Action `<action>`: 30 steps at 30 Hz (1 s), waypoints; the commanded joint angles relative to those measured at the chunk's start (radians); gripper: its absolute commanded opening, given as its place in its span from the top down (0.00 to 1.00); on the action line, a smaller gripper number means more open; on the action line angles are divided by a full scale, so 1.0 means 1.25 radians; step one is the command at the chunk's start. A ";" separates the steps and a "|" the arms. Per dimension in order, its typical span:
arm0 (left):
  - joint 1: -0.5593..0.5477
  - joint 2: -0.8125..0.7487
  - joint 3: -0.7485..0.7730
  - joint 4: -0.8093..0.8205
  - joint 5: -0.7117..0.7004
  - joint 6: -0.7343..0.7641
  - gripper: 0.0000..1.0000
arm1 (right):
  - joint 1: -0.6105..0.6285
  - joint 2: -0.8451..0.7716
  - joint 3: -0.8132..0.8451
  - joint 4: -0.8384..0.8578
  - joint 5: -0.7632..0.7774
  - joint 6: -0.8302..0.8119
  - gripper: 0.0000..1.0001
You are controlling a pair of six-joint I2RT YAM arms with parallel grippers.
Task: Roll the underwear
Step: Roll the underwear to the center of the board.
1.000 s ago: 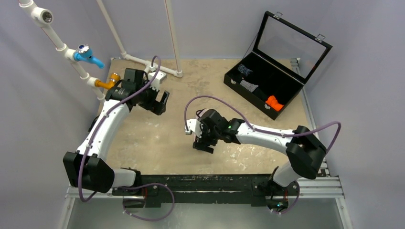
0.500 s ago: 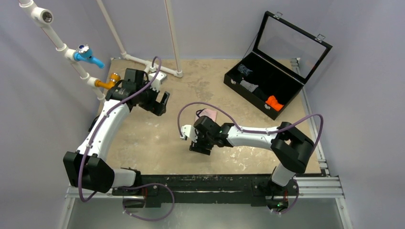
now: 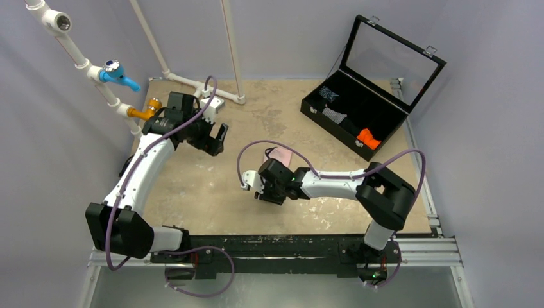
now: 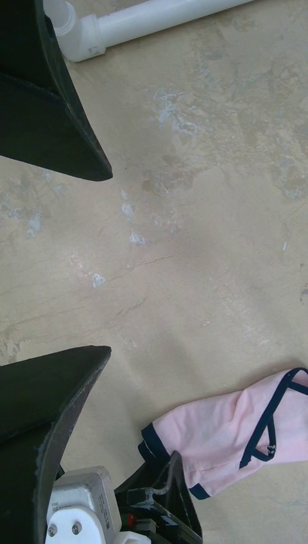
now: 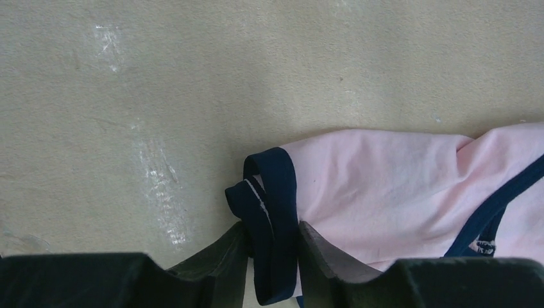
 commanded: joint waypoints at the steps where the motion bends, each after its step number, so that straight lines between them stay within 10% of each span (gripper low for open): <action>1: 0.001 -0.001 0.004 0.018 0.016 -0.005 0.00 | 0.002 0.013 -0.002 0.001 -0.016 -0.003 0.74; 10: 0.001 -0.024 -0.029 0.018 0.028 0.038 0.01 | -0.052 0.012 0.100 -0.148 -0.230 -0.046 0.98; 23: -0.010 -0.175 -0.212 0.077 0.225 0.145 0.04 | -0.312 0.330 0.423 -0.601 -0.718 -0.272 1.00; 30: -0.230 -0.225 -0.320 0.174 0.087 0.221 0.05 | -0.344 0.499 0.590 -0.827 -0.838 -0.410 1.00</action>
